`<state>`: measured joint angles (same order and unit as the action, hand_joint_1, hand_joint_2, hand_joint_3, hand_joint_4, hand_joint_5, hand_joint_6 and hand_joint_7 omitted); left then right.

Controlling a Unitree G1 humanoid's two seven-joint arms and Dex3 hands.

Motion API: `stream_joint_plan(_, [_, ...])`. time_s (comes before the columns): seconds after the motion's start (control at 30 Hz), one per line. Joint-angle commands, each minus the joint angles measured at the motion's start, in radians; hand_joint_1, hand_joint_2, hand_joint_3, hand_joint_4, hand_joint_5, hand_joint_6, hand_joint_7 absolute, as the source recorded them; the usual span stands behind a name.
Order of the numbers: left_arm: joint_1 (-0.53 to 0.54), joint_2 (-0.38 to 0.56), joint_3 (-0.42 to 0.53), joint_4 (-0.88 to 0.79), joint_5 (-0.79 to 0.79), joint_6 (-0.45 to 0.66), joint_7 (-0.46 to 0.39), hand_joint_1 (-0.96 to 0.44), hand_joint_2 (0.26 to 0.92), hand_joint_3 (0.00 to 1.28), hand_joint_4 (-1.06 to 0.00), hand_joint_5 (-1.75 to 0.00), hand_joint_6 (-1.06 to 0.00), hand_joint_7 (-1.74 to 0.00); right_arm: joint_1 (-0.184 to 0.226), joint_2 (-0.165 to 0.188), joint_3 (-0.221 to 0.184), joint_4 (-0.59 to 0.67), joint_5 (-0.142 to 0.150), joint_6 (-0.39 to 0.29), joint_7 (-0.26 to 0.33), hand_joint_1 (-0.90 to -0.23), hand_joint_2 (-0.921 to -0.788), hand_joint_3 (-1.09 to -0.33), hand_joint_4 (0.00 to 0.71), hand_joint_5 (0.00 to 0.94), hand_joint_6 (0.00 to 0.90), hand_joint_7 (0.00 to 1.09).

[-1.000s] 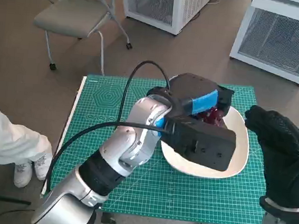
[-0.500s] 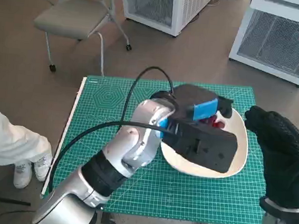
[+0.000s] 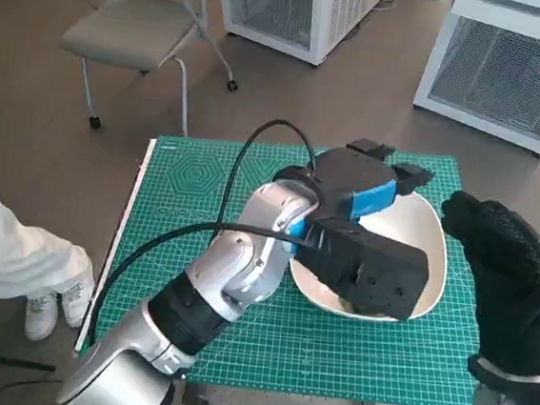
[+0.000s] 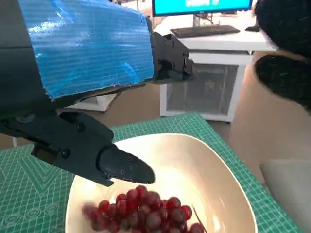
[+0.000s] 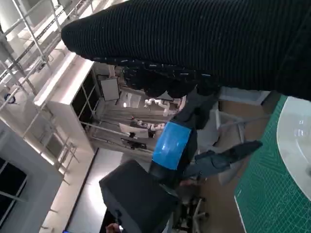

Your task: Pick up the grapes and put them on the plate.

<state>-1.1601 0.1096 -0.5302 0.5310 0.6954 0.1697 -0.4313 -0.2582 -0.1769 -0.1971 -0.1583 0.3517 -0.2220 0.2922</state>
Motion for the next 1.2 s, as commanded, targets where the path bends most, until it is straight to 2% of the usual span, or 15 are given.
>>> stream_joint_plan(0.03, [-0.003, -0.002, -0.004, 0.007, 0.003, -0.006, 0.013, -0.51, 0.885, 0.03, 0.00, 0.00, -0.15, 0.00, 0.008, -0.003, 0.000, 0.012, 0.007, 0.016, 0.004, -0.505, -0.921, -0.566, 0.421, 0.523, 0.192, 0.91])
stream_joint_plan(0.2, [0.012, 0.010, 0.008, -0.006, -0.005, -0.016, 0.027, -0.51, 0.893, 0.02, 0.00, 0.00, -0.15, 0.00, 0.007, -0.003, 0.001, 0.014, 0.006, 0.015, 0.006, -0.505, -0.921, -0.566, 0.420, 0.523, 0.191, 0.92])
stream_joint_plan(0.33, [0.069, 0.046, 0.068, -0.023, -0.058, -0.117, 0.119, -0.49, 0.899, 0.02, 0.00, 0.00, -0.13, 0.00, 0.003, -0.004, 0.002, 0.018, 0.009, 0.016, 0.009, -0.505, -0.921, -0.566, 0.419, 0.523, 0.190, 0.92])
stream_joint_plan(0.43, [0.181, 0.055, 0.252, 0.033, -0.280, -0.344, 0.195, -0.49, 0.907, 0.03, 0.00, 0.00, -0.11, 0.00, 0.000, -0.001, 0.005, 0.022, 0.007, 0.011, 0.009, -0.505, -0.921, -0.566, 0.418, 0.523, 0.189, 0.92])
stream_joint_plan(0.47, [0.228, 0.047, 0.337, 0.060, -0.393, -0.431, 0.200, -0.50, 0.911, 0.05, 0.00, 0.00, -0.10, 0.00, -0.002, 0.001, 0.007, 0.024, 0.004, 0.009, 0.009, -0.505, -0.921, -0.566, 0.419, 0.523, 0.189, 0.92])
stream_joint_plan(0.53, [0.291, 0.025, 0.453, 0.084, -0.563, -0.520, 0.171, -0.51, 0.916, 0.06, 0.00, 0.00, -0.10, -0.01, -0.005, 0.003, 0.010, 0.026, 0.001, 0.006, 0.008, -0.504, -0.921, -0.565, 0.419, 0.523, 0.189, 0.92])
stream_joint_plan(0.63, [0.345, -0.003, 0.535, 0.069, -0.717, -0.534, 0.097, -0.50, 0.919, 0.08, 0.00, 0.00, -0.11, -0.02, -0.007, 0.003, 0.011, 0.026, -0.001, 0.005, 0.009, -0.505, -0.921, -0.564, 0.420, 0.523, 0.190, 0.92])
stream_joint_plan(0.8, [0.426, -0.012, 0.612, 0.011, -0.895, -0.489, -0.015, -0.45, 0.921, 0.06, 0.00, 0.00, -0.12, -0.02, -0.011, -0.003, 0.008, 0.032, 0.001, 0.000, 0.015, -0.505, -0.921, -0.563, 0.421, 0.522, 0.191, 0.92])
stream_joint_plan(1.2, [0.551, 0.040, 0.670, -0.086, -1.021, -0.473, -0.124, -0.39, 0.904, 0.01, -0.04, -0.01, -0.16, -0.02, -0.024, -0.011, 0.004, 0.051, -0.002, -0.011, 0.026, -0.505, -0.921, -0.559, 0.426, 0.518, 0.196, 0.91])
